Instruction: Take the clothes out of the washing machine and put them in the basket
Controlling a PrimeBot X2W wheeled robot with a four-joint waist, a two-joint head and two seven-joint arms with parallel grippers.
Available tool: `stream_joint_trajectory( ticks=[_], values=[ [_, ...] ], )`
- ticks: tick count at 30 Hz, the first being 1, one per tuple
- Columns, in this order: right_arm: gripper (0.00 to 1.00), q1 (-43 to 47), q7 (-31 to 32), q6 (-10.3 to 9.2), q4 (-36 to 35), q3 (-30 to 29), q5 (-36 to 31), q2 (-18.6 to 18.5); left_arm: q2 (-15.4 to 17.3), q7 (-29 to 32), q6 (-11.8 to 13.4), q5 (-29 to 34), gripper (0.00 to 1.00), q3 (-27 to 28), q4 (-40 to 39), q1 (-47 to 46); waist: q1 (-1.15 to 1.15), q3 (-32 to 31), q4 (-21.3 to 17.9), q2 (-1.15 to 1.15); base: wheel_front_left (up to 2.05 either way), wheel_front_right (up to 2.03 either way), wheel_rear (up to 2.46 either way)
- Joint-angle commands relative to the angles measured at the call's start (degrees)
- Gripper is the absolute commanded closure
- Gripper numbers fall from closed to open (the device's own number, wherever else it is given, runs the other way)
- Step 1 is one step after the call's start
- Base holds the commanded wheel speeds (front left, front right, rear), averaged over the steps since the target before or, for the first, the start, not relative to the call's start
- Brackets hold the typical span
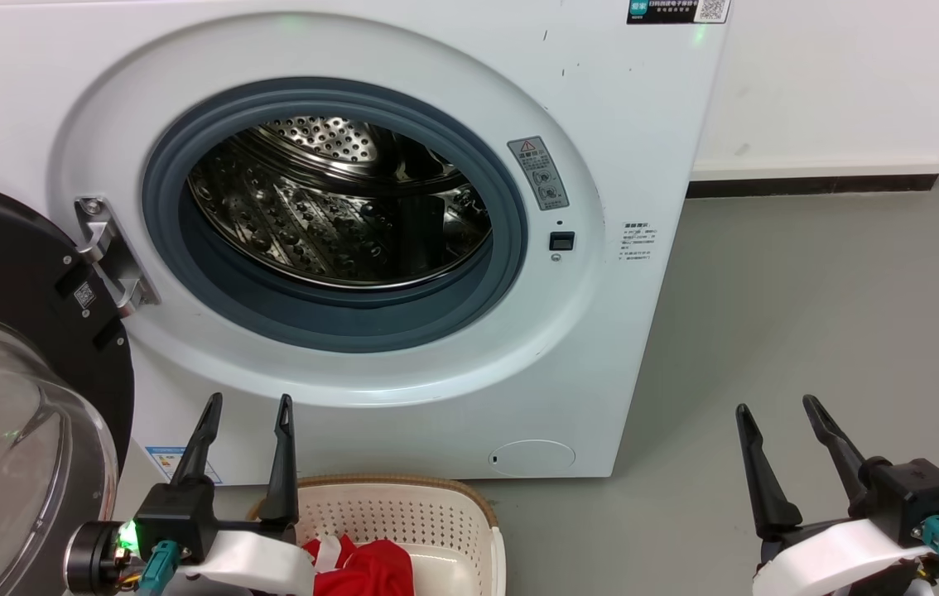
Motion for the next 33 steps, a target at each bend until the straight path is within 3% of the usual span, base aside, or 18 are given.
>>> stream_joint_trajectory(
  ticks=[1, 23, 24, 26, 33],
  values=[
    [0.00, 0.71, 0.13, -0.02, -0.08, -0.07, 0.20, 0.05, 0.06, 0.30, 0.26, -0.45, 0.00, 0.04, -0.55, 0.93, 0.01, -0.07, 0.19, 0.00, 0.00, 0.00, 0.00],
    [0.00, 1.03, -0.21, -0.02, 0.28, 0.10, 0.77, 0.05, 0.67, 2.12, 1.15, -1.99, 0.00, -0.46, -2.56, 3.08, 0.01, -0.01, 0.79, 0.00, 0.00, 0.00, 0.00],
    [1.00, 0.66, -0.08, 0.00, 0.19, 0.11, 0.49, 0.00, 0.37, 2.16, 1.02, -1.92, 1.00, -0.45, -2.37, 2.48, 0.01, 0.00, 0.81, 0.00, 0.00, 0.00, 0.00],
    [1.00, 0.93, -0.06, 0.01, 1.25, 0.19, 0.49, 0.01, 0.13, 2.21, 0.99, -1.92, 1.00, -0.44, -1.31, 2.76, 0.02, 0.01, 0.81, 0.00, 0.00, 0.00, 0.00],
    [1.00, -0.07, 0.06, 0.01, 2.70, 0.14, 10.78, -0.59, -0.09, 4.83, 0.27, -11.33, 1.00, 1.02, 0.33, 1.18, 0.01, 0.15, 0.91, 0.00, 0.00, 0.00, 0.00]
  ],
)
